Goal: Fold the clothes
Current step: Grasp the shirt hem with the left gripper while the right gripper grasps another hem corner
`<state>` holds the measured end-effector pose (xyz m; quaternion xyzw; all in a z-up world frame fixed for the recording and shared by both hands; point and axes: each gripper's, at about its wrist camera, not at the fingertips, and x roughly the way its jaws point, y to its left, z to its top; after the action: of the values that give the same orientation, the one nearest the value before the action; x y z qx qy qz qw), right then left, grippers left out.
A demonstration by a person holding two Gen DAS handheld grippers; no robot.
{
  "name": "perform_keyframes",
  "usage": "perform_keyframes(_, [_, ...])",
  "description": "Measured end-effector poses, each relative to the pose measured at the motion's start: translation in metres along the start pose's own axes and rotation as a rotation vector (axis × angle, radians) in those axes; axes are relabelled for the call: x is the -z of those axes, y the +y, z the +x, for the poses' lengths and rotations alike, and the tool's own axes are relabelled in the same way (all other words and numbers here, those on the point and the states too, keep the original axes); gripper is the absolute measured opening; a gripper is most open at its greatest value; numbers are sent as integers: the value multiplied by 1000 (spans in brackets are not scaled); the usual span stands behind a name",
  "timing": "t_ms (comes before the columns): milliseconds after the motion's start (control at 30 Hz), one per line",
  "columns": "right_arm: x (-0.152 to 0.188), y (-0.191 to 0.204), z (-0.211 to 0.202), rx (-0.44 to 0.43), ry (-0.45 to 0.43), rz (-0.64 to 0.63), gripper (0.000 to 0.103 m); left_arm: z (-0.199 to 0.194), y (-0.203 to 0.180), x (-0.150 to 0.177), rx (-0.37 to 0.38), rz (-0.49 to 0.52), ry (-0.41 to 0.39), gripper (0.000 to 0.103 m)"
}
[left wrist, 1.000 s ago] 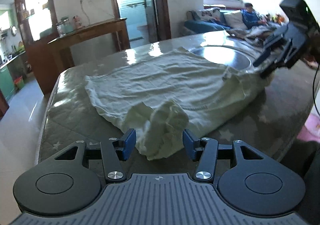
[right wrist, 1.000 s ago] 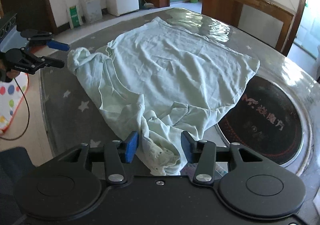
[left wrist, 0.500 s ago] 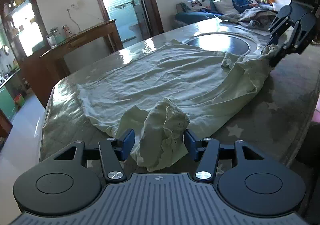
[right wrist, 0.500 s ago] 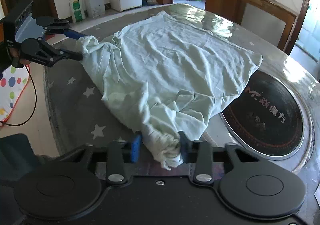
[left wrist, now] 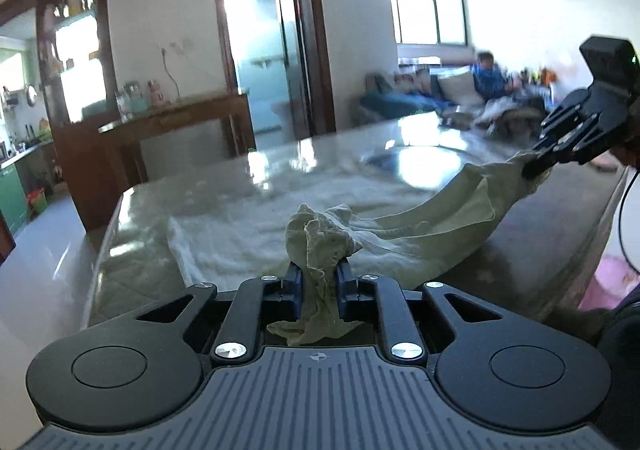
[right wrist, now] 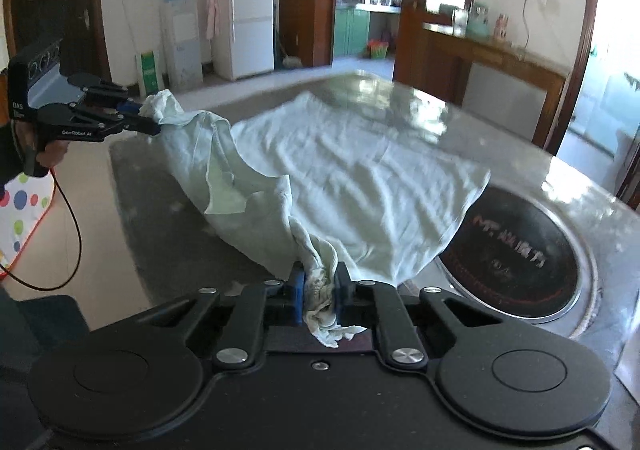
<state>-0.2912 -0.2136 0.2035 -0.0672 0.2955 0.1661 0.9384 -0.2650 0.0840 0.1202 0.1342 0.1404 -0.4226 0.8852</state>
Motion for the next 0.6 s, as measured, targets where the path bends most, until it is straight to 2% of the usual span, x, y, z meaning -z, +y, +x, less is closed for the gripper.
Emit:
perform_keyframes(133, [1, 21, -46, 19, -68, -16, 15, -48, -14, -2, -19, -34, -99, 17])
perform_keyframes(267, [-5, 18, -57, 39, -104, -17, 15, -55, -12, -7, -49, -76, -124, 17])
perform_keyframes(400, [-20, -8, -29, 43, -107, 33, 15, -35, 0, -11, -86, -124, -106, 16])
perform_keyframes(600, [-52, -41, 38, 62, -77, 62, 15, 12, 36, -23, -154, -196, -57, 15])
